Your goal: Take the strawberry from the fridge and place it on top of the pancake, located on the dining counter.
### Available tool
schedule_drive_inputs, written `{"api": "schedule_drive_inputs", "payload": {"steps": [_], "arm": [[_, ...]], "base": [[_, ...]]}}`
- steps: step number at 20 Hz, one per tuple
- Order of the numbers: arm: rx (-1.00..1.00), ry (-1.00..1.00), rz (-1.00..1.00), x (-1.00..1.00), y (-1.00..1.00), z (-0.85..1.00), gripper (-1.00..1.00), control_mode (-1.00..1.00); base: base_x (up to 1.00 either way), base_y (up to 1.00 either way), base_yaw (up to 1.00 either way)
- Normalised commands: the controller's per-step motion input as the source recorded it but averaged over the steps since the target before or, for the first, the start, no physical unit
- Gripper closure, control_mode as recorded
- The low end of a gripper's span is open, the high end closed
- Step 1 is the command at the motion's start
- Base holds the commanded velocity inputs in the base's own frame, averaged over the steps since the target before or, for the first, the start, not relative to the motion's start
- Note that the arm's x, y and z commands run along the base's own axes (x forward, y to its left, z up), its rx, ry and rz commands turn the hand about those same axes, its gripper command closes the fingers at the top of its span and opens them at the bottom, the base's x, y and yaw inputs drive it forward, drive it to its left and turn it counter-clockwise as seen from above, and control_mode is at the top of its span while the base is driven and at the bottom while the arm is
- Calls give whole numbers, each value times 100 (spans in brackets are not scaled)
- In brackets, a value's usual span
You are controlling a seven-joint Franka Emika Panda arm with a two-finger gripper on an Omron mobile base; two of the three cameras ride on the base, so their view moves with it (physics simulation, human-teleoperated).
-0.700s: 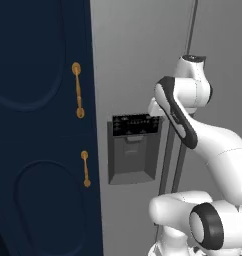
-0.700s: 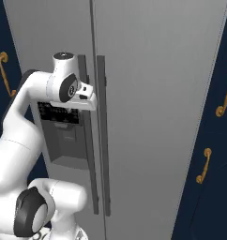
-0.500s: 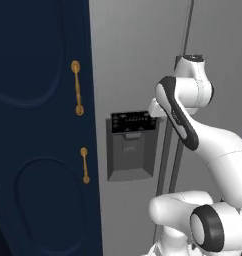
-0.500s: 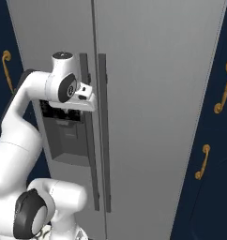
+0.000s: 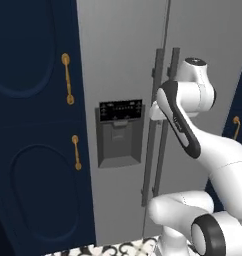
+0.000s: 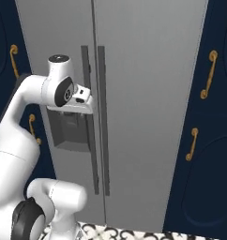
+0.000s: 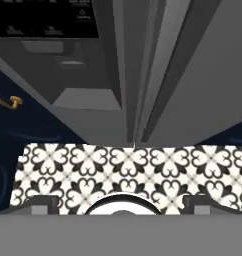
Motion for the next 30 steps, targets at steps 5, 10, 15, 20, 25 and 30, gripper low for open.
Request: {"api": "schedule_drive_inputs", "payload": {"steps": [5, 10, 15, 20, 25, 30], "arm": [[0, 0, 0, 0, 0, 0, -100, 100], [0, 0, 0, 0, 0, 0, -100, 100], [0, 0, 0, 0, 0, 0, -100, 100], [0, 0, 0, 2, 0, -1, -100, -100], [0, -19, 0, 69, -4, -6, -100, -100], [-7, -39, 0, 76, -12, 0, -100, -100]], "base": [[-18, -25, -13], [-28, 1, -8], [-61, 0, 0], [-15, 0, 1], [0, 0, 0], [0, 0, 0]]}}
